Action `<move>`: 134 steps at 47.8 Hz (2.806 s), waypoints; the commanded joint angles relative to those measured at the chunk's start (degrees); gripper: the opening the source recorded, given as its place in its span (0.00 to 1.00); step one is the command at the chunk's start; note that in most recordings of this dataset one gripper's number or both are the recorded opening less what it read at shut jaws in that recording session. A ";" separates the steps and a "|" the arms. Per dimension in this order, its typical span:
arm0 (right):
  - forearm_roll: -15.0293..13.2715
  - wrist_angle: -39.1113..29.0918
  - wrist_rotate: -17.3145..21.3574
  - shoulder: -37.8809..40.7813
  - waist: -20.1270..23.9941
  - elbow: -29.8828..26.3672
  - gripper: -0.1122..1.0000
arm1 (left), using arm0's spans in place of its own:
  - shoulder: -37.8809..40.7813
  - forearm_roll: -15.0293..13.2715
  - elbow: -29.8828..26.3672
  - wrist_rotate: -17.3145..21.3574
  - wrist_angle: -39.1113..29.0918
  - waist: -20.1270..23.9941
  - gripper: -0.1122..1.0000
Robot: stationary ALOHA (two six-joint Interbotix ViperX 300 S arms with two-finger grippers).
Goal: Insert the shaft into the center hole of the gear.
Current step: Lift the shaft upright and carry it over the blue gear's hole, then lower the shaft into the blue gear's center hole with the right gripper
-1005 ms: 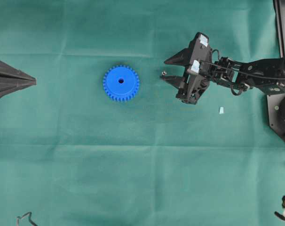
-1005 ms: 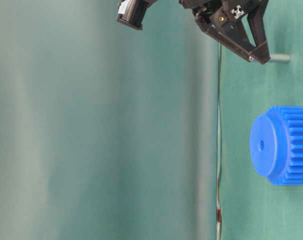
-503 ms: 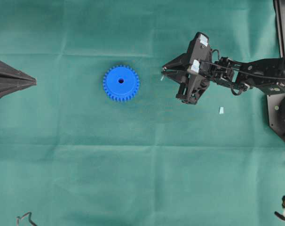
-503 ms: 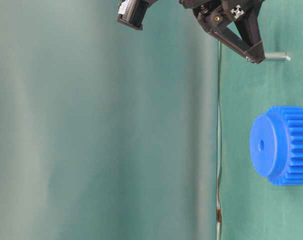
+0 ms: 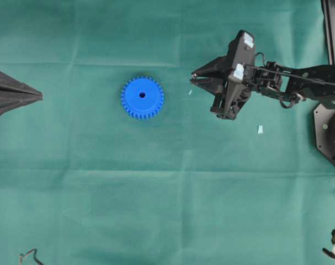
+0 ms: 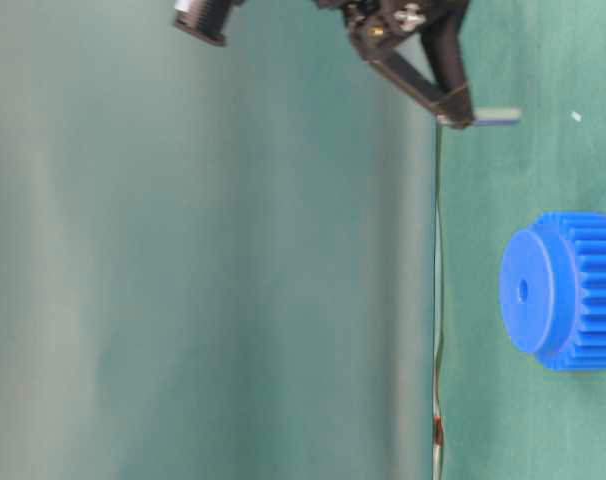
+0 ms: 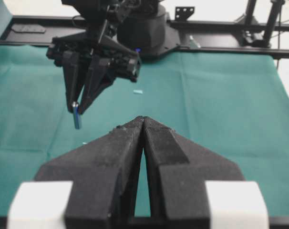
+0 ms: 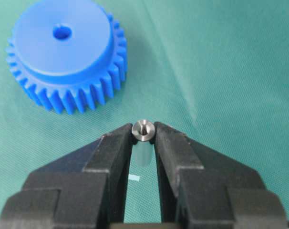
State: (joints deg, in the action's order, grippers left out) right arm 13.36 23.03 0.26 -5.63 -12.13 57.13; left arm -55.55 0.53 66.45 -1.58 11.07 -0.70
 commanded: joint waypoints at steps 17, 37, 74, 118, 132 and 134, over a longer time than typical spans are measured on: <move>0.09 -1.32 0.18 -2.46 0.79 -3.78 0.28 | 0.18 0.18 -1.41 0.00 0.35 -0.09 0.10; 0.00 -3.34 0.00 5.10 3.87 -15.12 0.28 | 0.18 0.18 -1.49 0.00 0.35 -0.09 0.10; -0.09 -6.15 0.00 12.92 4.39 -22.06 0.28 | 0.18 0.18 -1.58 0.09 0.26 -0.09 0.10; 0.18 -4.83 0.44 12.22 4.83 -21.18 0.28 | 0.18 0.18 -1.58 0.00 0.18 -0.18 0.10; 0.09 -4.83 0.35 13.01 4.83 -21.27 0.28 | 0.18 0.18 -1.67 0.00 0.18 -0.09 0.10; 0.09 -4.75 0.35 13.27 4.83 -21.27 0.28 | 0.18 0.09 -1.67 0.00 0.18 -0.09 0.10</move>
State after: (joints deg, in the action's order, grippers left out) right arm 13.36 17.75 0.62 8.61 -7.38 36.47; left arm -55.63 0.53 66.45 -1.58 10.99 -0.79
